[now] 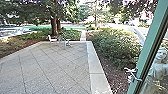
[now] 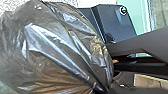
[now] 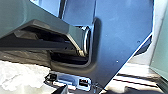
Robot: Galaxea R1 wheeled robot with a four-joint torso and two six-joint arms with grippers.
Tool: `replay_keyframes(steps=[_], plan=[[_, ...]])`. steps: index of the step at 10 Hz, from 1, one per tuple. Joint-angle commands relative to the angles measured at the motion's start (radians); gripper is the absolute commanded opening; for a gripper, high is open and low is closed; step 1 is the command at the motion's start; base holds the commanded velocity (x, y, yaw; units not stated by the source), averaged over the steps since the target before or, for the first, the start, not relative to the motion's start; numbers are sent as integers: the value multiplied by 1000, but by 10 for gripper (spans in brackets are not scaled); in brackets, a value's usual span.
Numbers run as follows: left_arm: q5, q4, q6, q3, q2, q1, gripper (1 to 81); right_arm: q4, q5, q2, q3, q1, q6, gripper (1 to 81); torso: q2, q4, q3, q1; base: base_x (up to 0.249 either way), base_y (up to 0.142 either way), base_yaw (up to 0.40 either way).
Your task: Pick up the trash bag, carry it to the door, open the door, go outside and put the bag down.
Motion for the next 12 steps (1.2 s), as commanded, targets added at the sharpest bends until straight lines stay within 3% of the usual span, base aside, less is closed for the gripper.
replay_keyframes(steps=[1,12], plan=[[57,-4,4,9,1,-48,10,1,-62,2,1,41,2,811,0,0,0,0,94,0,0],[56,-4,4,9,-1,-44,10,4,-60,2,1,38,0,811,-1,0,0,-4,116,0,0]])
